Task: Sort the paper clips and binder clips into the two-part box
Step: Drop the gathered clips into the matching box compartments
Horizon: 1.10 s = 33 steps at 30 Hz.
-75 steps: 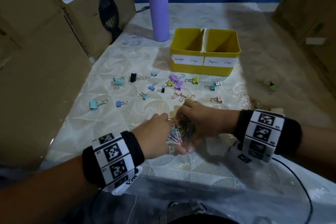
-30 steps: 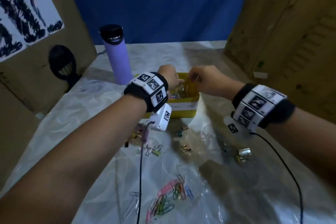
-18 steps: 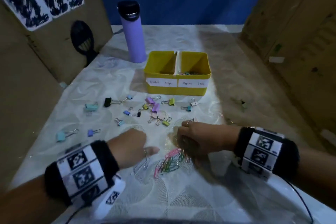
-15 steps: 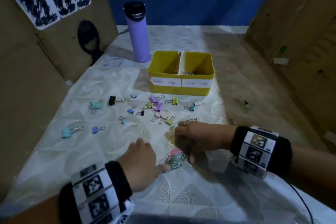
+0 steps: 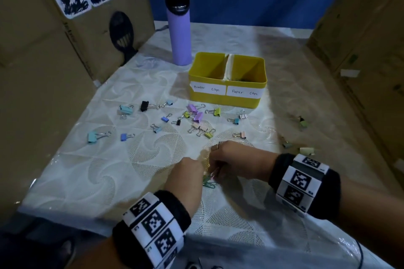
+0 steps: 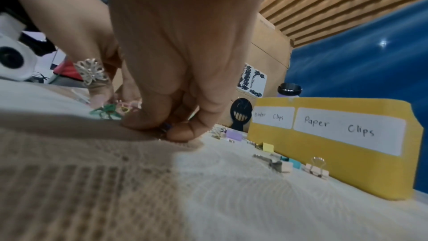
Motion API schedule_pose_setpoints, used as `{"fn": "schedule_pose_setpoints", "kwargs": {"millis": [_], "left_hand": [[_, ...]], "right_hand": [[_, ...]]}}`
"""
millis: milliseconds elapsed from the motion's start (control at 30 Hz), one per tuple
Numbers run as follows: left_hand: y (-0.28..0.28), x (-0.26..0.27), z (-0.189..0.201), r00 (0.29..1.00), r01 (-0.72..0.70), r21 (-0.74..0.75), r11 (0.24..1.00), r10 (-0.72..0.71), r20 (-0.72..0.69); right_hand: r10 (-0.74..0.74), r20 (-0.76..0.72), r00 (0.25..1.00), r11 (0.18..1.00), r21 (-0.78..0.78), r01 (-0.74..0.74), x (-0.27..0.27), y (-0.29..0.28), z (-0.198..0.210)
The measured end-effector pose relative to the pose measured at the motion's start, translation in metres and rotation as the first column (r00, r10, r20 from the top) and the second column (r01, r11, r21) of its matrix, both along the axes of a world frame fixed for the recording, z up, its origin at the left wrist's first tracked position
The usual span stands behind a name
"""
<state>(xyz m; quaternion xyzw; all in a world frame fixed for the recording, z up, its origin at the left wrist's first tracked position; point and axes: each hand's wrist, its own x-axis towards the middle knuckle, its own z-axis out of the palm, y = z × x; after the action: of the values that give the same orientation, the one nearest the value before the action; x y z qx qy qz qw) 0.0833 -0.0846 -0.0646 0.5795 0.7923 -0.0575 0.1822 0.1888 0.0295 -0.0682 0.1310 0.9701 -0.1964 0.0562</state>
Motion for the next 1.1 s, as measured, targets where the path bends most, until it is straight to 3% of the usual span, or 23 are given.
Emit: {"fn": "schedule_pose_setpoints", "kwargs": {"millis": [200,333,433,500,567,667,767,833,900,1000,1100], "left_hand": [[-0.006,-0.007,0.001,0.989,-0.096,0.117,0.988,0.082,0.122],[-0.008,-0.013,0.008,0.965,-0.144,0.102,0.984,0.116,0.235],[-0.006,-0.025,0.015,0.91,-0.17,0.027,0.985,0.147,0.387],[-0.004,-0.038,0.022,0.82,-0.241,-0.01,0.971,0.209,0.532],[0.004,-0.052,0.036,0.729,-0.32,0.008,0.947,0.241,0.64],[0.029,-0.072,0.062,0.657,-0.343,0.141,0.929,0.129,0.743],[0.07,-0.077,0.089,0.59,-0.385,0.261,0.886,0.018,0.807],[0.108,-0.068,0.104,0.597,-0.381,0.353,0.854,-0.064,0.799],[0.152,-0.053,0.112,0.68,-0.355,0.445,0.822,-0.099,0.726],[0.211,-0.035,0.109,0.802,-0.34,0.52,0.783,-0.046,0.595],[0.239,-0.032,0.098,0.841,-0.327,0.512,0.794,-0.002,0.541]], "right_hand": [[0.001,0.093,0.996,0.996,0.089,-0.009,0.005,-0.009,0.004],[-0.014,0.179,0.984,0.976,0.217,-0.026,0.007,-0.018,0.006],[-0.039,0.207,0.977,0.984,0.179,0.001,0.007,-0.023,0.012],[-0.085,0.19,0.978,0.995,0.065,0.074,0.007,-0.02,0.014],[-0.143,0.158,0.977,0.989,-0.017,0.147,0.007,-0.008,0.018],[-0.3,0.053,0.952,0.951,-0.058,0.303,0.005,0.02,0.04],[-0.516,-0.237,0.823,0.855,-0.092,0.51,-0.004,0.061,0.084],[-0.617,-0.395,0.68,0.754,-0.051,0.655,-0.012,0.095,0.108],[-0.691,-0.431,0.58,0.654,-0.032,0.755,-0.017,0.129,0.115],[-0.753,-0.26,0.604,0.6,0.104,0.793,-0.018,0.164,0.101],[-0.712,-0.203,0.673,0.657,0.148,0.74,-0.011,0.171,0.081]]}}
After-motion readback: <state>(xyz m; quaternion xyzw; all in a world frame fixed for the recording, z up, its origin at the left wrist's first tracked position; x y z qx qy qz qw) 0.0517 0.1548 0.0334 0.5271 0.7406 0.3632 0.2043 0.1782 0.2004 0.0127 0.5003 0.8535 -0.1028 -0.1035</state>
